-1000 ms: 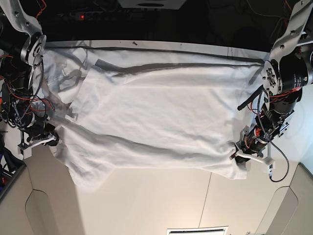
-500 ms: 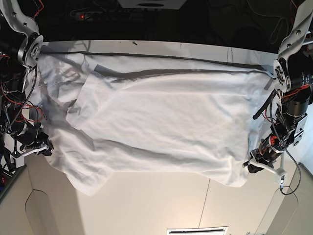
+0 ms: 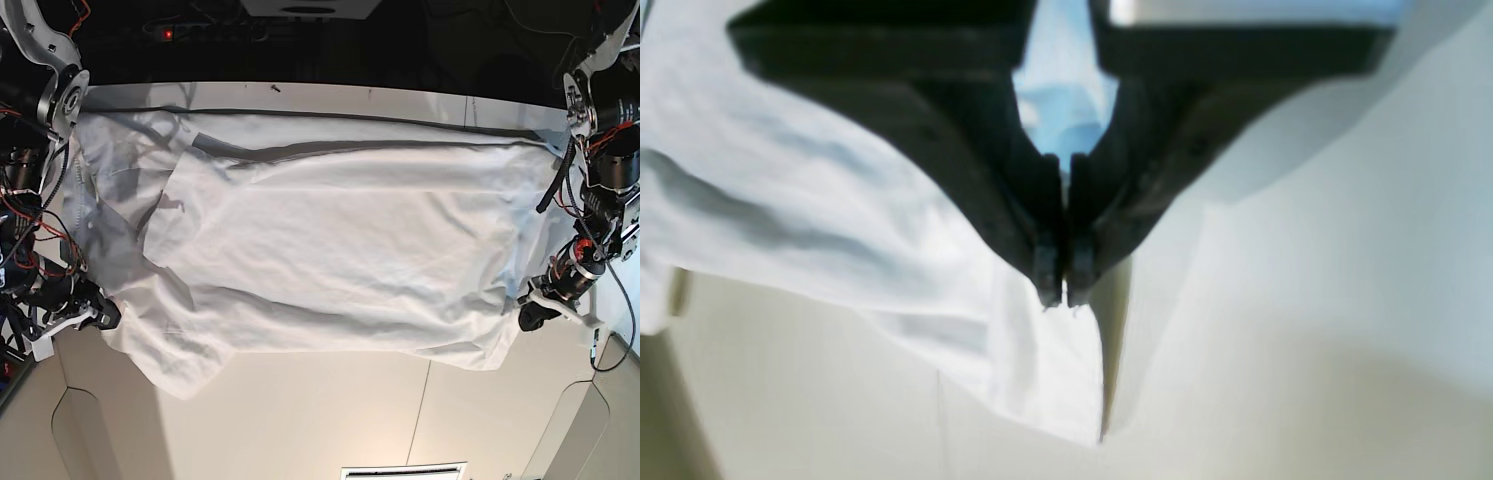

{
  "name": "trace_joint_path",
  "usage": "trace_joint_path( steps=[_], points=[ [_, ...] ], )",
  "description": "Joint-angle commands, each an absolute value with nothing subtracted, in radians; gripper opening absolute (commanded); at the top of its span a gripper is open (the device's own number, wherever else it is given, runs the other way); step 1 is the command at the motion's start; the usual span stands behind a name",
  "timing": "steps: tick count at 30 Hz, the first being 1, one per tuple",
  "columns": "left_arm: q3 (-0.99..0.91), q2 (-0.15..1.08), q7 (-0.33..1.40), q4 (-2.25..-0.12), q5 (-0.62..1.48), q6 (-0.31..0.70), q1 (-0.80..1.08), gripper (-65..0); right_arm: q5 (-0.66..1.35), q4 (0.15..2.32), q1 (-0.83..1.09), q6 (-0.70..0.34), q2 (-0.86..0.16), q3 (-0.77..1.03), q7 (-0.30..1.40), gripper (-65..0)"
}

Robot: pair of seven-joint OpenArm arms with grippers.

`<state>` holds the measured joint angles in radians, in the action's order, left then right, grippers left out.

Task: Layout the t-shirt on the table in an organized manner, then fold the t-shirt properly
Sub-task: 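Fold the held hem over the shirt body toward the other edge with both grippers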

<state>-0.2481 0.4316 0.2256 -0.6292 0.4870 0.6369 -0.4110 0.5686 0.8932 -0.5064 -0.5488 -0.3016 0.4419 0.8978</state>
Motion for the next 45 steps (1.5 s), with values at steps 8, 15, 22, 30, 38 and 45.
trace_joint_path(
  steps=[8,15,22,30,38,45],
  points=[
    [-0.435,0.449,0.352,-0.838,0.651,0.698,-0.302,-65.0,0.756,1.071,-0.533,-0.573,-0.316,0.443,1.106,-65.0],
    [-0.516,0.450,0.483,-1.010,0.802,0.698,-0.176,-65.0,0.789,1.202,-0.473,-0.582,-0.316,0.443,1.142,-65.0],
    [-0.538,0.449,0.499,-1.190,0.872,0.698,-0.062,-65.0,0.830,1.378,-0.290,-0.584,-0.316,0.443,1.140,-65.0],
    [-0.538,0.449,0.575,-1.388,0.884,0.698,0.047,-65.0,0.817,1.476,-0.192,-0.584,-0.316,0.466,1.132,-65.0],
    [-0.566,0.449,0.645,-1.459,0.917,0.698,0.152,-65.0,0.673,1.476,-0.188,-0.580,-0.316,0.535,1.068,-65.0],
    [-0.641,0.449,0.689,-1.459,0.918,0.698,0.201,-65.0,0.665,1.475,-0.187,-0.579,-0.316,0.538,1.069,-65.0]
  ],
)
